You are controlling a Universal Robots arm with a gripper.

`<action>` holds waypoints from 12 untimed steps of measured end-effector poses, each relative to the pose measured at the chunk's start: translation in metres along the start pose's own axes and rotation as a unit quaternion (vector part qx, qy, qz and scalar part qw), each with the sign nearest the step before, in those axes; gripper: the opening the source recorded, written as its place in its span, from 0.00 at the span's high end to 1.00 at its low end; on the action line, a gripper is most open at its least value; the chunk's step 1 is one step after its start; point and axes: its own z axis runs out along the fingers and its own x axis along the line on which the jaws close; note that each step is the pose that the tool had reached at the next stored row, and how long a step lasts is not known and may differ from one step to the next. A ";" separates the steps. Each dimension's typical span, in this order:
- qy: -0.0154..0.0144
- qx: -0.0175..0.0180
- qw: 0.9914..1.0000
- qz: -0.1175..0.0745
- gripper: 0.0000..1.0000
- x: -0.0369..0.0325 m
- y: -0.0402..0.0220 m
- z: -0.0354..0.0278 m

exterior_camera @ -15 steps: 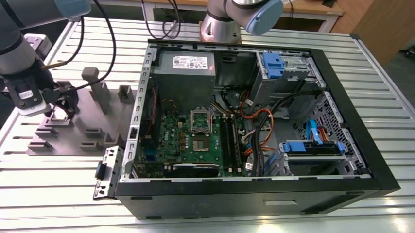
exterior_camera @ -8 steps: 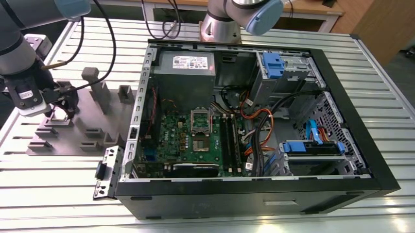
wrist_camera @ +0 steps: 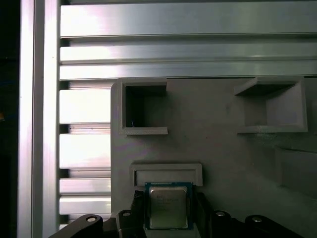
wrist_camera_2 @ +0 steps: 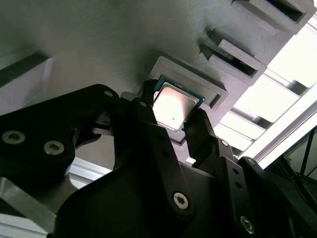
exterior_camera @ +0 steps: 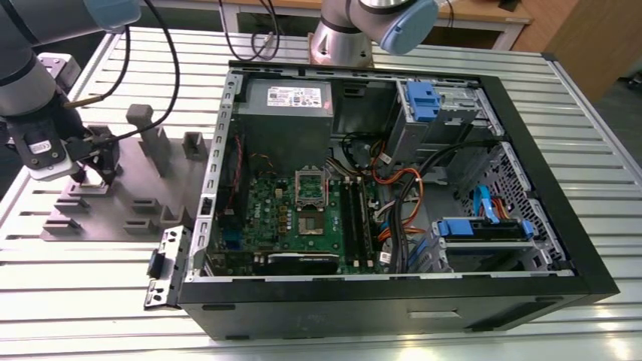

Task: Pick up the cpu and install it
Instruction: 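Pick up the cpu and move it towards the insertion slot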

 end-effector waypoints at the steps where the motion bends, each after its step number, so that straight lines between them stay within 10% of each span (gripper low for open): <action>1: 0.000 0.000 1.000 0.000 0.48 0.0000 0.0000 0.0000; 12: 0.000 0.000 1.000 0.000 0.48 0.0023 -0.0001 0.0005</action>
